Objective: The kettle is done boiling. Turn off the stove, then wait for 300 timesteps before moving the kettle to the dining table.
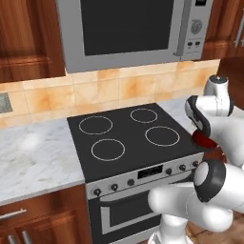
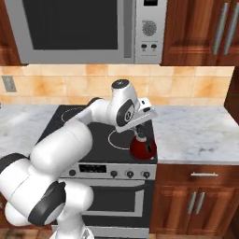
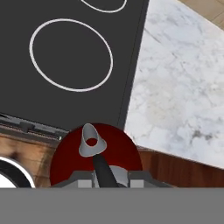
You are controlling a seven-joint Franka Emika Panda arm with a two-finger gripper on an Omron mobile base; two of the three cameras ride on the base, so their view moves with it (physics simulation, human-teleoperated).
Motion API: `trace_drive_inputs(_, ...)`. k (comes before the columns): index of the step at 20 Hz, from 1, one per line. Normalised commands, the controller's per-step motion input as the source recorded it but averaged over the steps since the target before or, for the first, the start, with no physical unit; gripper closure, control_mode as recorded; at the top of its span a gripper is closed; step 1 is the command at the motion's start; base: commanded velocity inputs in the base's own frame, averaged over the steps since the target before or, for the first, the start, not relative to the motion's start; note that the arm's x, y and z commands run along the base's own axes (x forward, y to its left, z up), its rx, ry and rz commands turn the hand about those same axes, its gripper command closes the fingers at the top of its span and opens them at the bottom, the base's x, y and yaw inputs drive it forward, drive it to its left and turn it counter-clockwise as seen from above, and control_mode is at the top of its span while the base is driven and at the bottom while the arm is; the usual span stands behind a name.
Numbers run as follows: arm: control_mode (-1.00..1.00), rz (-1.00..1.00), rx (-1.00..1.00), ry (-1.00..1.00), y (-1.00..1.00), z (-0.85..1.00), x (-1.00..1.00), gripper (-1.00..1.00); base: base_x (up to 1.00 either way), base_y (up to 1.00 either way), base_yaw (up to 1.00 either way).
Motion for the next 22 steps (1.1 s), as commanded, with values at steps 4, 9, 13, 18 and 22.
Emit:
trace_drive_inputs(4, 1.0, 0.0, 0.0, 0.0, 0.0, 0.0, 0.0, 1.0, -0.09, 0.0, -0.38)
trace_drive_inputs(9, 1.0, 0.0, 0.0, 0.0, 0.0, 0.0, 0.0, 1.0, -0.13, 0.0, -0.44)
trace_drive_inputs(13, 1.0, 0.0, 0.0, 0.0, 0.0, 0.0, 0.0, 1.0, -0.17, 0.0, -0.47)
trace_drive_inputs(18, 1.0, 0.0, 0.0, 0.0, 0.0, 0.0, 0.0, 1.0, -0.19, 0.0, -0.51)
trace_drive_inputs(22, 1.0, 0.0, 0.0, 0.0, 0.0, 0.0, 0.0, 1.0, -0.17, 0.0, -0.54)
